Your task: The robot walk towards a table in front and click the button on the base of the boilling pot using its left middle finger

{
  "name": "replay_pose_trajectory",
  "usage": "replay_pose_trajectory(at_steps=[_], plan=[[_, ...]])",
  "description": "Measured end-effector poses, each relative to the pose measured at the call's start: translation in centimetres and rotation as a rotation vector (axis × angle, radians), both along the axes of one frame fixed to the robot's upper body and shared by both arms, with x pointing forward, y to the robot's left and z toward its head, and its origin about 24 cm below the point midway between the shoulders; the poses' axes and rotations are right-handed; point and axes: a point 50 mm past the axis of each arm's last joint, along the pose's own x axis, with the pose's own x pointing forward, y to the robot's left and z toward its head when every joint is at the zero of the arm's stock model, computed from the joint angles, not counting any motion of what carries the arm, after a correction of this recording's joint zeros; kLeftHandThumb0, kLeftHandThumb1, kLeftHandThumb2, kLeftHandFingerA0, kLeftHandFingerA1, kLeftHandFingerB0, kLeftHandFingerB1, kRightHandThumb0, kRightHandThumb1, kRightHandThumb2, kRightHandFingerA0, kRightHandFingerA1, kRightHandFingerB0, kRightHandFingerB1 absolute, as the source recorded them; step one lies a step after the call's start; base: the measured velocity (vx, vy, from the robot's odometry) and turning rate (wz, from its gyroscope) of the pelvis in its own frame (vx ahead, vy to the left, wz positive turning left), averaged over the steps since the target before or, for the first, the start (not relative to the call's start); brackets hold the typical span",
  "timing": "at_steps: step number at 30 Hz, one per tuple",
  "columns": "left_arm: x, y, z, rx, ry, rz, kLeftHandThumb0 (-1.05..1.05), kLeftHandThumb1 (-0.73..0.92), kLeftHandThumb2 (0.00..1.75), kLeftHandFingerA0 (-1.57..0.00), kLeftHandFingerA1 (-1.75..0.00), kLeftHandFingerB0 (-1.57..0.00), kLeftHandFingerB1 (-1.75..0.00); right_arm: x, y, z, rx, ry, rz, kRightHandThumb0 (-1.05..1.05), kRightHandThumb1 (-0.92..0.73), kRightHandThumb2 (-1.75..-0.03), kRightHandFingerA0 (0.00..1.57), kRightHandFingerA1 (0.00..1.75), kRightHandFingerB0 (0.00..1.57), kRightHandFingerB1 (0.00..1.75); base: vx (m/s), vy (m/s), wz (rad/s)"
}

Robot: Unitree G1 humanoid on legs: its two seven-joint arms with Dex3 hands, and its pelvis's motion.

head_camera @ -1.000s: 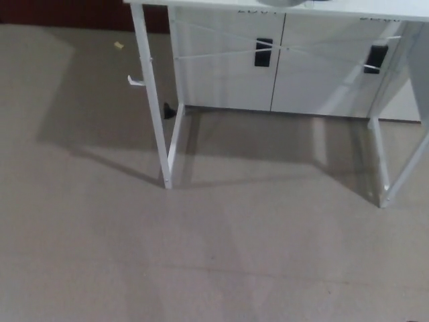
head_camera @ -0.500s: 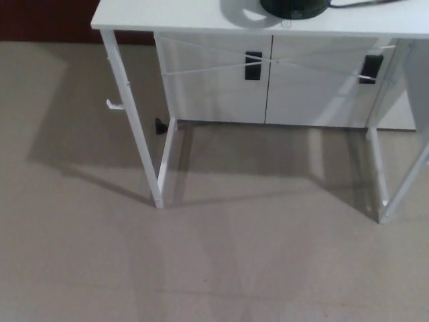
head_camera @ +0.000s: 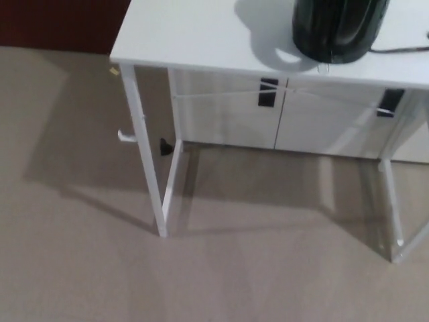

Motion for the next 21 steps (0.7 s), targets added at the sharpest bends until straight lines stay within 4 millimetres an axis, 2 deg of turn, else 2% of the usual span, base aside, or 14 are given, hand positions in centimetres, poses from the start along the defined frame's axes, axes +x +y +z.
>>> replay_pose_trajectory(at_steps=[1, 2, 4, 10, 16, 21], plan=[[-0.04, -0.02, -0.03, 0.001, 0.002, -0.001, -0.02, 0.53, 0.55, -0.64, -0.55, -0.44, -0.44, -0.02, -0.03, -0.01, -0.002, 0.002, 0.003, -0.3, -0.48, -0.64, 0.54, 0.48, 0.35, 0.42, 0.36, -0.233, 0.01], [-0.05, -0.04, -0.03, 0.003, 0.002, -0.003, -0.03, 0.53, 0.55, -0.66, -0.56, -0.44, -0.44, 0.0, 0.12, -0.1, 0.0, 0.006, 0.007, -0.22, -0.55, -0.56, 0.58, 0.43, 0.37, 0.36, 0.36, -0.285, -0.44], [0.45, -0.35, -0.01, 0.001, -0.009, -0.019, -0.03, 0.53, 0.55, -0.66, -0.57, -0.44, -0.45, 0.17, -0.29, 0.14, -0.016, 0.002, 0.017, -0.23, -0.56, -0.56, 0.59, 0.43, 0.37, 0.36, 0.35, -0.245, 0.48], [0.41, -0.4, -0.05, 0.007, -0.006, -0.026, -0.04, 0.54, 0.54, -0.63, -0.55, -0.43, -0.44, 0.55, -0.37, 0.32, -0.026, -0.006, 0.026, -0.22, -0.56, -0.57, 0.58, 0.43, 0.36, 0.36, 0.26, -0.095, -0.03], [0.05, -0.41, -0.11, 0.014, 0.002, -0.033, -0.06, 0.52, 0.54, -0.62, -0.54, -0.44, -0.45, 0.36, -0.32, 0.24, -0.029, 0.001, 0.03, -0.23, -0.56, -0.57, 0.57, 0.43, 0.35, 0.36, 0.29, 0.103, -0.23], [0.77, -0.16, 0.36, 0.038, -0.026, -0.052, -0.04, 0.52, 0.54, -0.64, -0.56, -0.44, -0.45, 0.77, 0.01, 0.33, -0.026, -0.012, 0.043, -0.24, -0.57, -0.57, 0.58, 0.43, 0.37, 0.36, 0.28, 0.222, -0.08]])
